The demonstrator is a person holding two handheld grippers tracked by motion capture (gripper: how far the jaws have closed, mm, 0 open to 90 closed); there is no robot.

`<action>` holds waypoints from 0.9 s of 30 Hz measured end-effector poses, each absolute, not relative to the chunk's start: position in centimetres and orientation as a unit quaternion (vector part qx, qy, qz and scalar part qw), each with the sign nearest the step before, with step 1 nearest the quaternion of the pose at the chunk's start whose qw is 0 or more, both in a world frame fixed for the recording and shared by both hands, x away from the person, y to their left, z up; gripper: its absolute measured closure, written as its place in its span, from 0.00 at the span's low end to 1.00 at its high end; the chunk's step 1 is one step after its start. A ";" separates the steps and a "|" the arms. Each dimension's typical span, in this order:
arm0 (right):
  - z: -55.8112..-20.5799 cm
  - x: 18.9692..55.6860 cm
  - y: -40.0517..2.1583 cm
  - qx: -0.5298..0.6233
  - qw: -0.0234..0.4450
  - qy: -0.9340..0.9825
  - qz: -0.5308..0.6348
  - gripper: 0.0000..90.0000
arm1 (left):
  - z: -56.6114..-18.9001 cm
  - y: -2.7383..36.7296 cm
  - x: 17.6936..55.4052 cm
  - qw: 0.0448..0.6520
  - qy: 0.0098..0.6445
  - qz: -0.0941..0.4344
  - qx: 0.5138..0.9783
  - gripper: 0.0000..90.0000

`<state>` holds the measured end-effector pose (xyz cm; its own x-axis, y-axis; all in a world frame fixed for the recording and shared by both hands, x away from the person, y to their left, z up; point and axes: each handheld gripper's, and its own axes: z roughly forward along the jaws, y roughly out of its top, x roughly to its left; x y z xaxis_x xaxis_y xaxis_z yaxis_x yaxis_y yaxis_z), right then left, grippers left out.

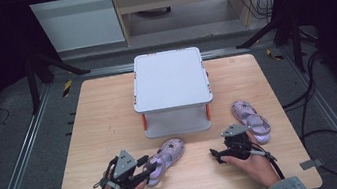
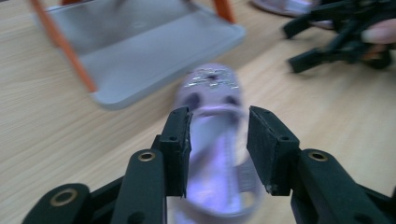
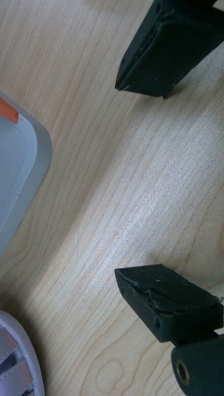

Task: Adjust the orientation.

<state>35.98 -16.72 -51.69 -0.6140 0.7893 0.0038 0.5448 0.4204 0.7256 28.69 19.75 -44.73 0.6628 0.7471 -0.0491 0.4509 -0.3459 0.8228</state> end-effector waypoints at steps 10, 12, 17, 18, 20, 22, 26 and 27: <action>-51.7 36.0 -16.7 0.404 0.172 0.825 0.356 0.10 | -47.1 19.9 31.1 0.387 0.381 0.167 0.823 0.51; -51.7 36.0 -16.7 0.404 0.172 0.825 0.356 0.10 | -47.3 19.8 31.4 0.382 0.381 0.164 0.826 0.51; -51.6 36.0 -16.7 0.403 0.169 0.826 0.356 0.14 | -47.9 19.0 31.7 0.369 0.373 0.154 0.837 0.55; -51.5 36.0 -16.7 0.402 0.168 0.827 0.356 0.15 | -47.9 19.0 31.7 0.369 0.373 0.154 0.837 0.56; -51.4 36.0 -16.7 0.398 0.175 0.828 0.353 0.19 | -48.1 18.7 31.8 0.363 0.370 0.155 0.841 0.59; -51.2 36.0 -16.8 0.396 0.183 0.828 0.354 0.22 | -48.2 18.5 31.9 0.361 0.371 0.156 0.841 0.65; -50.7 36.0 -17.0 0.396 0.187 0.822 0.365 0.27 | -48.2 18.3 32.1 0.354 0.372 0.162 0.843 0.82; -50.6 35.9 -17.0 0.397 0.186 0.820 0.367 0.28 | -48.1 18.3 32.1 0.357 0.376 0.157 0.840 0.84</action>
<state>35.91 -17.03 -50.57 -0.6157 0.7878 -0.0128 0.5152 0.4148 0.7500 32.14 18.31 -48.10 0.6683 0.7439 -0.0039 0.5188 -0.4623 0.7191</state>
